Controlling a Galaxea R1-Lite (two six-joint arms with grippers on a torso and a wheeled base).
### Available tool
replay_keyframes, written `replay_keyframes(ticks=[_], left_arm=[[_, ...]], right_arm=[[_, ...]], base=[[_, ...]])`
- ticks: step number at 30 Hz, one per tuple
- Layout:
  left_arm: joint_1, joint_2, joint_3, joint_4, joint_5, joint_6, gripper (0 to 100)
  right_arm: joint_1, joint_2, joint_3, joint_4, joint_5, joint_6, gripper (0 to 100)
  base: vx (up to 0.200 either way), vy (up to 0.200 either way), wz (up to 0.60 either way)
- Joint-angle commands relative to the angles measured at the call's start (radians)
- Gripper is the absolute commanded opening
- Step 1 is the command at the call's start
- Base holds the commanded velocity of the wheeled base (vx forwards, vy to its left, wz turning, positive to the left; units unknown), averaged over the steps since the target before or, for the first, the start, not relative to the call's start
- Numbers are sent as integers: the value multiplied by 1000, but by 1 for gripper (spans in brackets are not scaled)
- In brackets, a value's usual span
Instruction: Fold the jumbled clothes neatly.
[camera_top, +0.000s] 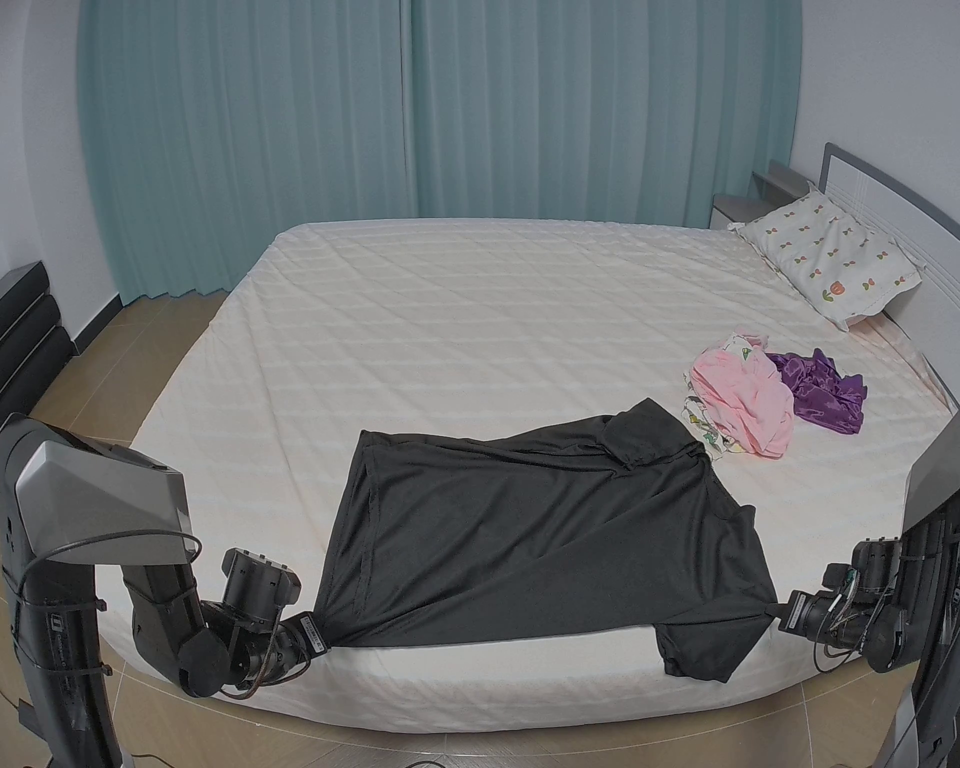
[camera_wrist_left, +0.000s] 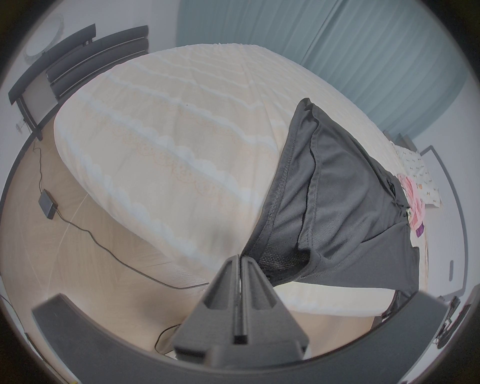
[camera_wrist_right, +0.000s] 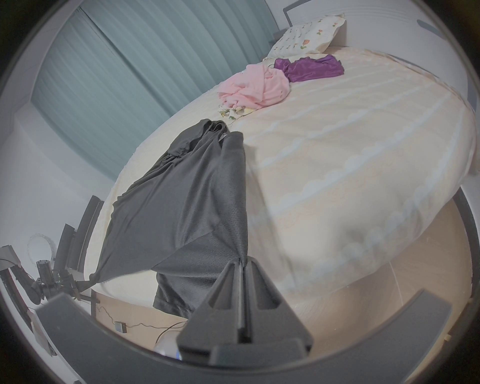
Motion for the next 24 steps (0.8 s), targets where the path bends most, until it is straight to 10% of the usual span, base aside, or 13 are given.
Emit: replay_keyframes(ticks=[1, 17, 18, 19, 20, 24], left_arm=[[-3, -31, 39, 5, 1, 26, 0], [-78, -5, 57, 68, -12, 50, 0], [-78, -2, 55, 65, -10, 50, 0], [-78, -2, 54, 59, -10, 47, 0], [-78, -2, 52, 48, -12, 44, 100], [-72, -2, 52, 8, -12, 44, 100]], right_arm=[[-27, -31, 41, 1, 17, -38, 0], [-44, 35, 61, 10, 18, -147, 0], [-42, 42, 58, 4, 18, -147, 100], [-41, 47, 56, -2, 18, -147, 100], [-41, 47, 53, -5, 18, -147, 100], [-45, 29, 38, -9, 35, -129, 100]], base=[[0, 0, 0], [0, 0, 0], [0, 0, 0], [0, 0, 0], [0, 0, 0], [0, 0, 0]])
